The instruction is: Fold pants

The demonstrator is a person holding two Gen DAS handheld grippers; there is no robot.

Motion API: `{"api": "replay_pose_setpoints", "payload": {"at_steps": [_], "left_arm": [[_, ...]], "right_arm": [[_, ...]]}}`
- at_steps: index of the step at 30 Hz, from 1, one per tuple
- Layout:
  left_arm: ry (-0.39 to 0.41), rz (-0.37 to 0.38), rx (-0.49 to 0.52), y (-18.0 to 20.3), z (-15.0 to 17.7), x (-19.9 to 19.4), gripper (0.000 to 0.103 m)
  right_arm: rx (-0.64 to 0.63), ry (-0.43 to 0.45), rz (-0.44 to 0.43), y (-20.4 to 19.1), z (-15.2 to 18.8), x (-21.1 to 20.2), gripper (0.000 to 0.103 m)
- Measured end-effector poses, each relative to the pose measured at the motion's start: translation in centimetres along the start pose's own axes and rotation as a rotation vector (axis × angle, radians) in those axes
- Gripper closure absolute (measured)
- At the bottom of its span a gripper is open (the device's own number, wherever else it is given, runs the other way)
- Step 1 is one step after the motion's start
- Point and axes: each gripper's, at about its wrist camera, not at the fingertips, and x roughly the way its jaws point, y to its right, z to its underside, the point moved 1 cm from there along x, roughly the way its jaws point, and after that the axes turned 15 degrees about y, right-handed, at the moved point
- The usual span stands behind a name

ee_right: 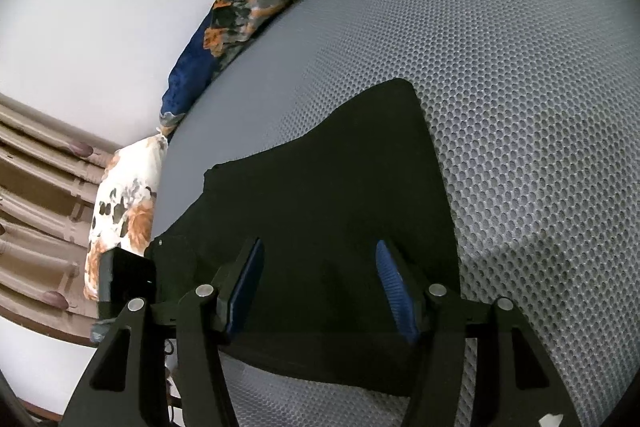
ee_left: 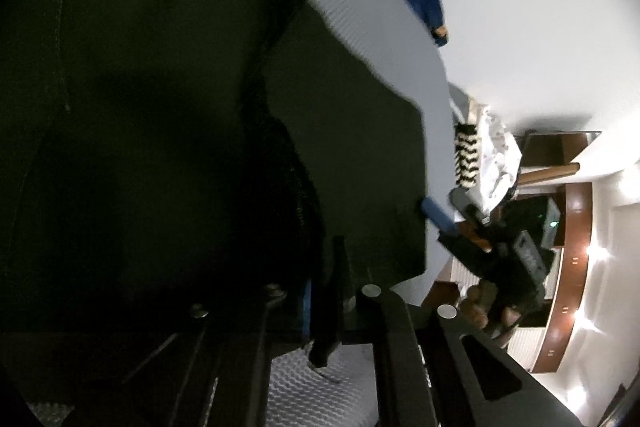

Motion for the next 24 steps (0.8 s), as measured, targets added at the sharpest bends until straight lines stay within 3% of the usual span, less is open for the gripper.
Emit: {"api": "replay_pose_setpoints", "payload": {"at_steps": [4, 8, 11, 16, 18, 22, 24], "left_arm": [[0.058, 0.013, 0.032, 0.4, -0.8, -1.9, 0.097], [0.034, -0.074, 0.045, -1.4, 0.2, -0.9, 0.098], [0.033, -0.085, 0.032, -2.4, 0.6, -0.4, 0.098], [0.061, -0.136, 0.198, 0.0, 1.1, -0.8, 0.098], [0.100, -0.169, 0.279, 1.0, 1.0, -1.4, 0.095], [0.213, -0.230, 0.437, 3.3, 0.0, -2.2, 0.075], [0.231, -0.246, 0.484, 4.1, -0.8, -1.4, 0.066]], "right_arm": [[-0.057, 0.002, 0.040, -0.3, 0.1, 0.0, 0.046], [-0.095, -0.008, 0.079, -0.4, 0.5, 0.9, 0.046], [-0.155, -0.035, 0.135, -0.5, 1.2, 2.0, 0.048], [-0.267, -0.052, 0.208, -1.7, 1.5, 2.8, 0.050], [-0.328, -0.028, 0.234, -2.5, 1.1, 2.8, 0.053], [-0.420, 0.027, 0.284, -3.3, -0.3, 3.3, 0.058], [-0.432, 0.032, 0.296, -3.4, -1.1, 3.9, 0.059]]}}
